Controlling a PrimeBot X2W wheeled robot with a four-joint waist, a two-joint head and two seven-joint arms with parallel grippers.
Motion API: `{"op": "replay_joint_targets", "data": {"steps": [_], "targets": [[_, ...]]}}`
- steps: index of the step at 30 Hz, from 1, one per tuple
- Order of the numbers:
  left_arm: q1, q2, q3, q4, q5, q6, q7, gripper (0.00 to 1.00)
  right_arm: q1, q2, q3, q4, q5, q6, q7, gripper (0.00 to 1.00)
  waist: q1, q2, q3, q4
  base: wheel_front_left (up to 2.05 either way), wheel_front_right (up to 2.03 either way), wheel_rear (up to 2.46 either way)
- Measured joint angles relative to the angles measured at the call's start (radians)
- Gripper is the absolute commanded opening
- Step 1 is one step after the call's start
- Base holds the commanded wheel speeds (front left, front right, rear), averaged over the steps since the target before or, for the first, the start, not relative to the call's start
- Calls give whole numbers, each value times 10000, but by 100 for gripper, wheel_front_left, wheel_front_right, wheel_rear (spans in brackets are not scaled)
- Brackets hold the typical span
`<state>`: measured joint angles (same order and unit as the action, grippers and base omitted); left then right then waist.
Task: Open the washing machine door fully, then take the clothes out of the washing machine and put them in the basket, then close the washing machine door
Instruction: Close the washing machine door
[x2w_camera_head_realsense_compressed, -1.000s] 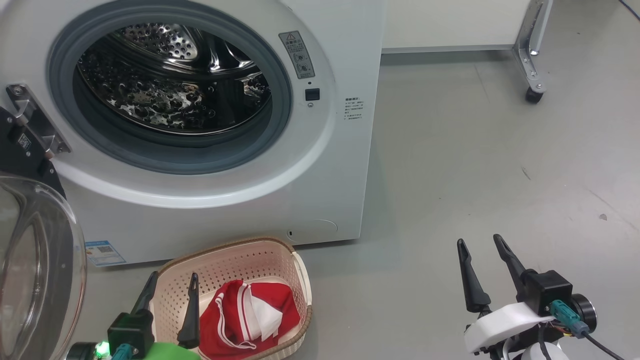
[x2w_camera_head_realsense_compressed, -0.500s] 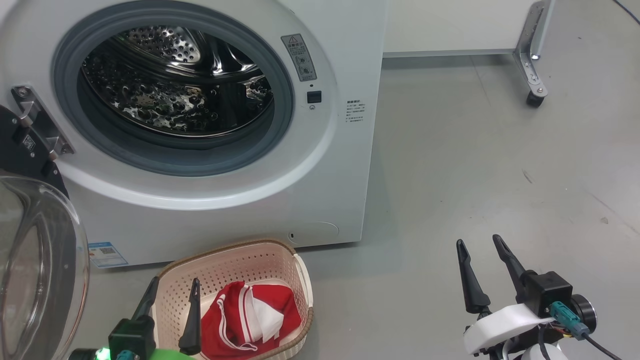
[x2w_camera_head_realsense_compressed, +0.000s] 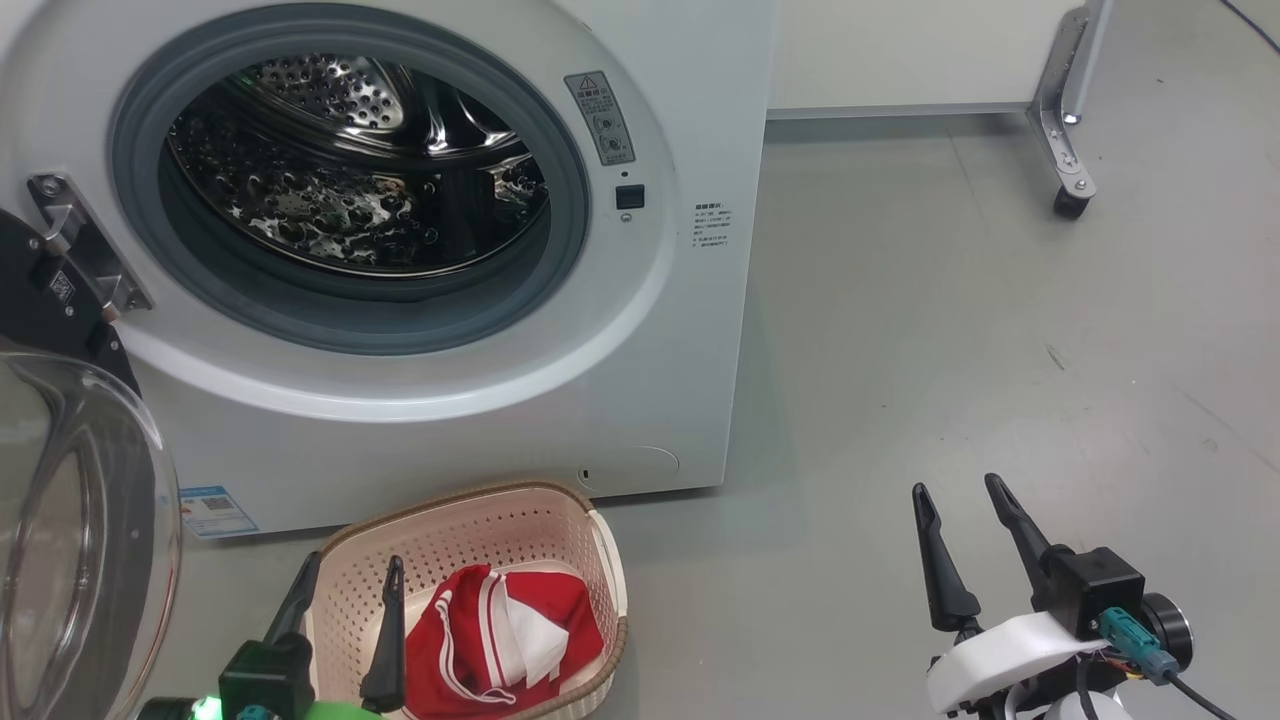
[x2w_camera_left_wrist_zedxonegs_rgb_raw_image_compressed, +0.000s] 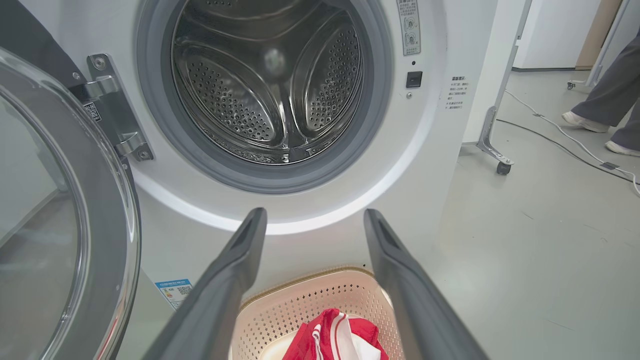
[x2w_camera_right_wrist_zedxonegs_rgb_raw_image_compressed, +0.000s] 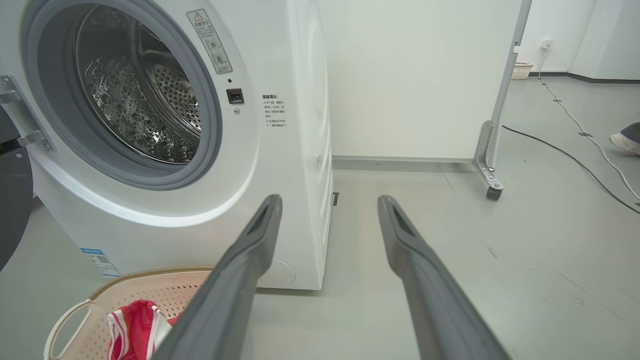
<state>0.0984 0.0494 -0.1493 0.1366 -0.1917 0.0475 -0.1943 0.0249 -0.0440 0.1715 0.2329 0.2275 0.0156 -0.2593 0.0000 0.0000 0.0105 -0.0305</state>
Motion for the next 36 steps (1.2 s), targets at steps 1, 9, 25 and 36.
{"op": "replay_joint_targets", "data": {"steps": [1,9,25,36], "targets": [[39,2,-2,-40,2,0,4,100,1,0,0,0,0,0,0,100,0,0,-4,2,-8,8,0],[130,8,-33,-282,13,13,92,100,20,2,6,-19,0,-2,0,100,0,0,-29,26,-26,26,0],[305,42,-75,-612,42,96,282,100,38,4,17,-59,0,-4,0,100,0,0,-29,55,-72,72,0],[350,92,-125,-855,71,94,307,100,38,4,15,-59,0,-6,0,100,0,0,-13,53,-92,92,0]]}}
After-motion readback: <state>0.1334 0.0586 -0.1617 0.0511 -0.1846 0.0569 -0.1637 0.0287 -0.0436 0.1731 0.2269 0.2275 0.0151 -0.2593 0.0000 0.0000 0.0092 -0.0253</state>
